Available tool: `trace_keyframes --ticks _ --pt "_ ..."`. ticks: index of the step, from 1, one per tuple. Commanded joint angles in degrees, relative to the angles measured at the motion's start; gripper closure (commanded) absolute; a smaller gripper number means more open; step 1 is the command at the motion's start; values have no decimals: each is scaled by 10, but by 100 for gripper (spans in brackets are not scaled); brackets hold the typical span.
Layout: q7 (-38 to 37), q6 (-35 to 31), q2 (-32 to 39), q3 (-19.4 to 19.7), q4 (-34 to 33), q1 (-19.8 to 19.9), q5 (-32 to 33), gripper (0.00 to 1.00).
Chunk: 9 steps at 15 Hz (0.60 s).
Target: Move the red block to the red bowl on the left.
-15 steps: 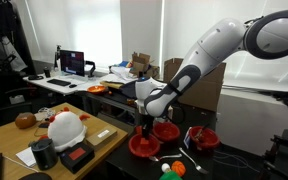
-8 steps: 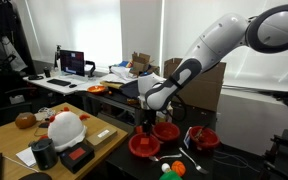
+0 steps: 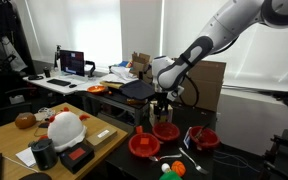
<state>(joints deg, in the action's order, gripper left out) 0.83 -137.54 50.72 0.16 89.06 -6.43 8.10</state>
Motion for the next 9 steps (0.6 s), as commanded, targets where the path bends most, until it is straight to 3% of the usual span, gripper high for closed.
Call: trace_keyframes --ticks 1,9 --pt "-20 -1 -106 1 111 29 -29 0" --pt "26 5 -273 -18 269 124 -159 0"
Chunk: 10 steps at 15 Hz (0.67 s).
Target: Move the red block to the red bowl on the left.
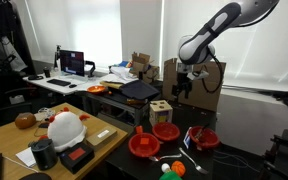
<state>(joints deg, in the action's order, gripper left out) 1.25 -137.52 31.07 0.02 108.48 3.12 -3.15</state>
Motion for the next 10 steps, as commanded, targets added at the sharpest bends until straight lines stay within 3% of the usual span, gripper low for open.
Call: trace_keyframes --ticks 1,5,10 --pt "35 5 -94 -20 89 38 -67 0" --pt "42 6 -165 -9 145 44 -103 0" --pt "25 44 -257 16 201 29 -51 0"
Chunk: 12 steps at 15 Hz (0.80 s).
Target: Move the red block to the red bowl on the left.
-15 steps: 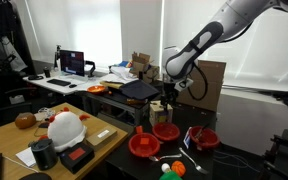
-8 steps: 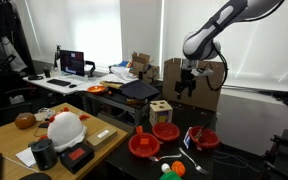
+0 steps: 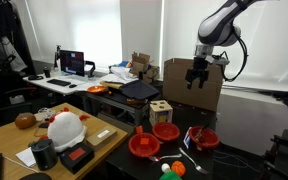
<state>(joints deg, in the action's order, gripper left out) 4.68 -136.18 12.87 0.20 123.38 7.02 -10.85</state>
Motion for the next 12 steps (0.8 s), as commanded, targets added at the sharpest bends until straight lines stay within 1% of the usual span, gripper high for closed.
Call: trace_keyframes --ticks 1,7,10,12 --pt "-6 46 -92 15 61 -11 35 0" --pt "-19 150 -186 11 85 -26 112 0" --pt "-22 192 -219 7 79 -36 136 0" --pt "-15 210 -237 6 73 -41 139 0"
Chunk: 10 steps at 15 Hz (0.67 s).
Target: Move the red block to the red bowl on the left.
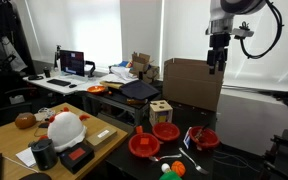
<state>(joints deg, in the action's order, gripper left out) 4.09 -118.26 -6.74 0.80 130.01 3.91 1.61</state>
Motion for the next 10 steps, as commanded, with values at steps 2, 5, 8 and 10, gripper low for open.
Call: trace_keyframes --ticks 2,5,8,10 --pt "-3 43 -54 2 -1 -13 5 0" --pt "7 50 -65 6 -8 -16 -6 0" --pt "20 47 -74 10 -8 -17 -14 0" --pt "25 51 -72 13 -12 -17 -15 0"
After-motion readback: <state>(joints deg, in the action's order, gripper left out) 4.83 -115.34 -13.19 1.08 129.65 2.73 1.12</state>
